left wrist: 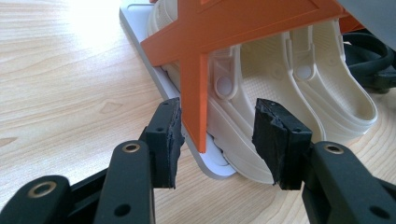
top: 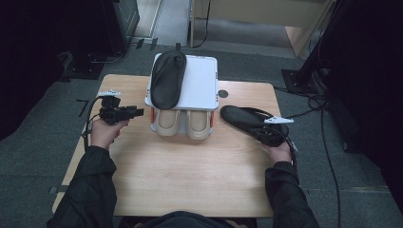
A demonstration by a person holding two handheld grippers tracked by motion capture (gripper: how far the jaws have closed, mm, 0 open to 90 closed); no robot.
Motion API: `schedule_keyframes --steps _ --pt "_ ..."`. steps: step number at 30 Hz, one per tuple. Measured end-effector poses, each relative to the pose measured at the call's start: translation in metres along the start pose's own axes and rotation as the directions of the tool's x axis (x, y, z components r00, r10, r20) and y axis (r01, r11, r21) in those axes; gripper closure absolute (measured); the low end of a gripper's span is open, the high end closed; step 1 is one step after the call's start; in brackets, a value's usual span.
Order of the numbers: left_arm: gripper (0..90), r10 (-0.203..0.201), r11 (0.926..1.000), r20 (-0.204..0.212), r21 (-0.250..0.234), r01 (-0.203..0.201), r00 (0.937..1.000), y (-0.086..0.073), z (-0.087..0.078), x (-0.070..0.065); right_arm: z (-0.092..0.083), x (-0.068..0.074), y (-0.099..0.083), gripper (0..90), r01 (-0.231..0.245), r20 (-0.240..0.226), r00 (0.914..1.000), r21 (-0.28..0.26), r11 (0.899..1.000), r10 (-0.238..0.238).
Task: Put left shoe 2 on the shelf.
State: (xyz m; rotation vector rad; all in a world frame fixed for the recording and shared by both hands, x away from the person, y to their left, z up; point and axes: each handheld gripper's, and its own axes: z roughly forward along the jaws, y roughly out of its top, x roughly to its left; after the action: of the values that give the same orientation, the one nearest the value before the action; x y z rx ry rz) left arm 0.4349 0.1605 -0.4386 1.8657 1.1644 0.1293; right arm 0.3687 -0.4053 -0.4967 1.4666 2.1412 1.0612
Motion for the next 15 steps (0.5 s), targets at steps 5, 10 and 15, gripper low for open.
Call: schedule_keyframes --steps 5,10,15 --pt "52.0 0.001 1.0 0.002 0.005 -0.001 1.0 0.0 0.001 0.0 -0.001 -0.006 0.0 81.1 -0.028 0.024 0.9993 -0.012 1.0 0.028" --pt "52.0 0.0 1.0 0.0 0.004 0.0 1.0 0.0 0.001 0.0 0.0 -0.011 0.001 80.2 -0.044 0.051 0.9977 -0.026 0.999 0.045" --pt "52.0 -0.001 1.0 0.0 0.009 0.001 1.0 -0.001 0.002 -0.001 0.004 -0.016 0.004 79.4 -0.08 0.073 0.9938 -0.047 0.996 0.083"
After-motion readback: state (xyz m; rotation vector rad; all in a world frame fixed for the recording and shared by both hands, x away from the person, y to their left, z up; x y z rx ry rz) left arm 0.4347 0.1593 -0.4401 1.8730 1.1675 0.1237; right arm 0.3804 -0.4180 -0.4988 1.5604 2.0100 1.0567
